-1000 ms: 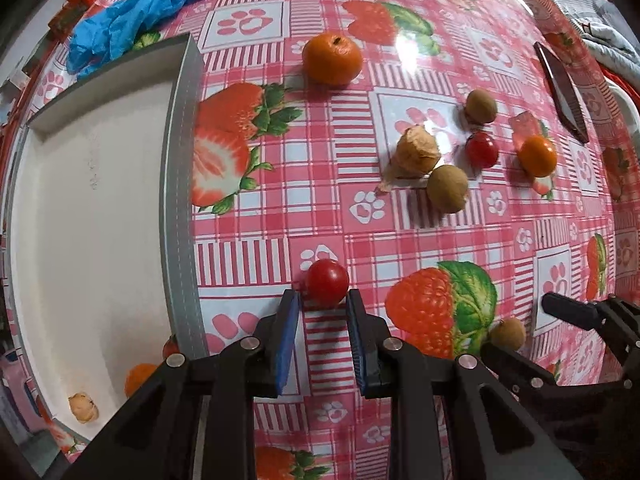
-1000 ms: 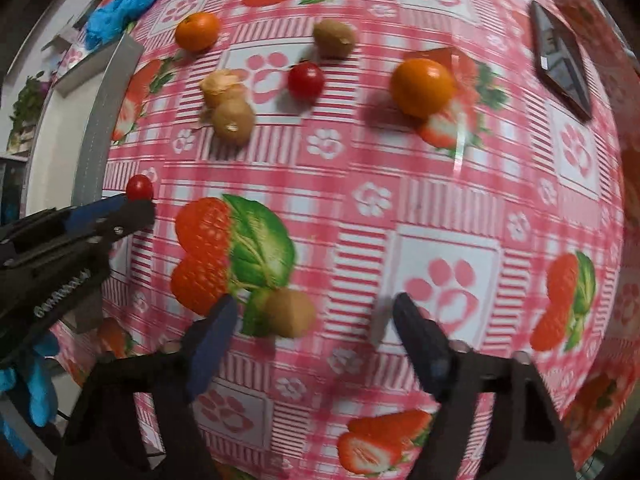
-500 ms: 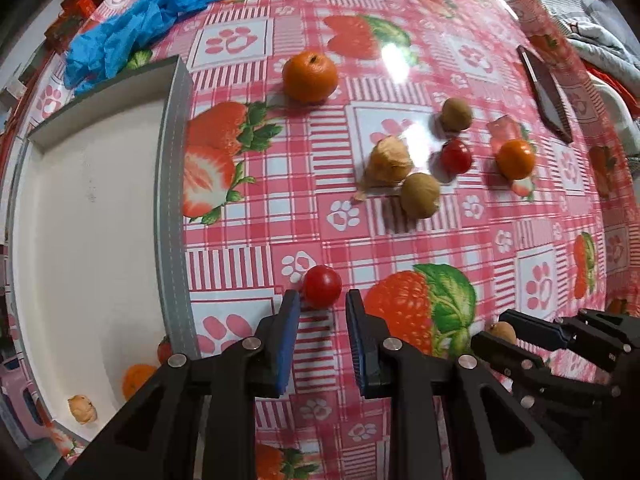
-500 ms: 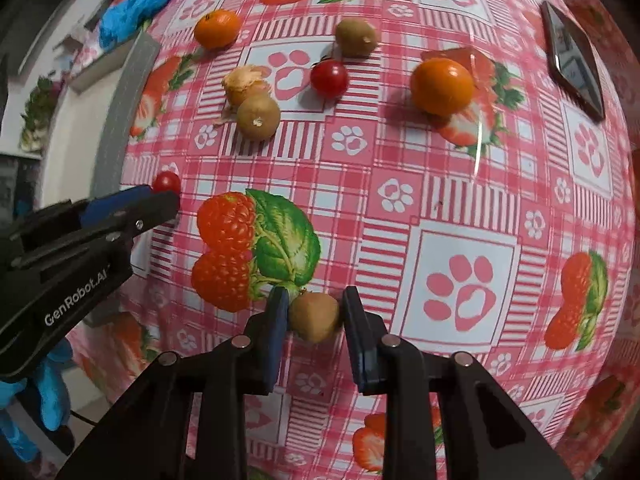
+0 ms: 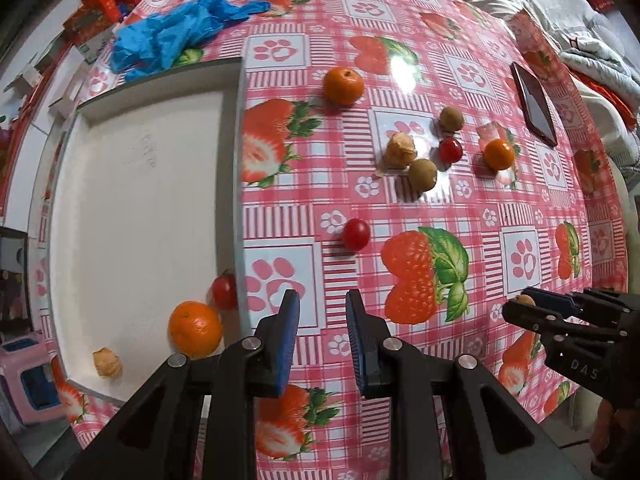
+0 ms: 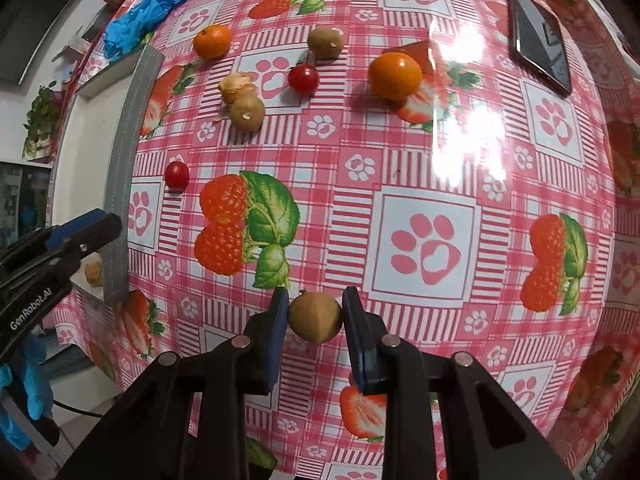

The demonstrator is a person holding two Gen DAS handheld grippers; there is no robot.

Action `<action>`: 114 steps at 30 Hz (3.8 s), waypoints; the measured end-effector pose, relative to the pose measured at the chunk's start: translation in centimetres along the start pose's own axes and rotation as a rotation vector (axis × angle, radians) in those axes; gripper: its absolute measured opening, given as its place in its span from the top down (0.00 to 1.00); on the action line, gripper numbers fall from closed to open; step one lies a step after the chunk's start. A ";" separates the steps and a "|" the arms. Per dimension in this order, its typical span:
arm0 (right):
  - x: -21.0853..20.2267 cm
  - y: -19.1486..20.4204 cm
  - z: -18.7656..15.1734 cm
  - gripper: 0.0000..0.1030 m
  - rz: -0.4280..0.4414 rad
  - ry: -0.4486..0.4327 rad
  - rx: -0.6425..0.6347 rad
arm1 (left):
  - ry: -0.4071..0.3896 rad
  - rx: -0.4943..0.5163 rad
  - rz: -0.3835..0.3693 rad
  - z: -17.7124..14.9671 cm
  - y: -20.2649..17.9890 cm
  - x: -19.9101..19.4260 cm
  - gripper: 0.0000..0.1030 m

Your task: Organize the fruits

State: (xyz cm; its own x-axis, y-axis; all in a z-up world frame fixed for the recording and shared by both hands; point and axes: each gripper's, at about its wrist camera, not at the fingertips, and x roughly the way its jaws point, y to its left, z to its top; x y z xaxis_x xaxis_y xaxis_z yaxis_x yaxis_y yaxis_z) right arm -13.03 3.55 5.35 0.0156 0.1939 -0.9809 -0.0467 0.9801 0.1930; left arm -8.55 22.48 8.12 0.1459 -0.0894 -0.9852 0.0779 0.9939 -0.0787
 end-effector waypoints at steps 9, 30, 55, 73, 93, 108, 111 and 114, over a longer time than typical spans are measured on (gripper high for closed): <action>-0.7 -1.3 -0.6 0.71 -0.014 -0.001 0.043 | 0.060 0.061 -0.005 2.2 -1.6 3.9 0.75; -2.0 -2.1 -0.9 0.71 -0.005 -0.014 0.067 | 0.009 0.037 -0.056 3.4 -2.6 3.7 0.75; -2.3 2.4 0.2 0.71 -0.010 -0.009 -0.014 | 0.047 0.045 -0.086 3.0 -1.3 4.7 0.74; -1.6 -0.2 -0.4 0.71 0.031 -0.007 0.062 | 0.065 -0.004 -0.136 3.1 -0.9 5.0 0.01; -1.5 -2.6 -1.6 0.71 0.037 -0.002 0.104 | 0.178 0.104 0.067 5.3 -5.8 9.2 0.04; -2.5 -0.4 -0.3 0.71 0.040 -0.033 0.064 | 0.018 0.036 -0.099 3.5 -2.8 2.3 0.80; -2.3 1.0 0.3 0.71 0.050 -0.032 0.043 | -0.017 0.006 -0.098 2.9 -0.7 0.4 0.80; -2.3 3.0 1.0 0.71 0.060 -0.036 0.002 | -0.038 -0.034 -0.085 2.1 1.5 -1.0 0.80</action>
State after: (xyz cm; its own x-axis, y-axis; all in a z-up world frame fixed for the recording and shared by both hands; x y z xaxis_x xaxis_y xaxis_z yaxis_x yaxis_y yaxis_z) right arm -12.19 6.05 8.22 0.0484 0.2538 -0.9661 -0.0465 0.9667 0.2516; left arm -6.48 23.95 9.27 0.1772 -0.1751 -0.9685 0.0585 0.9842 -0.1673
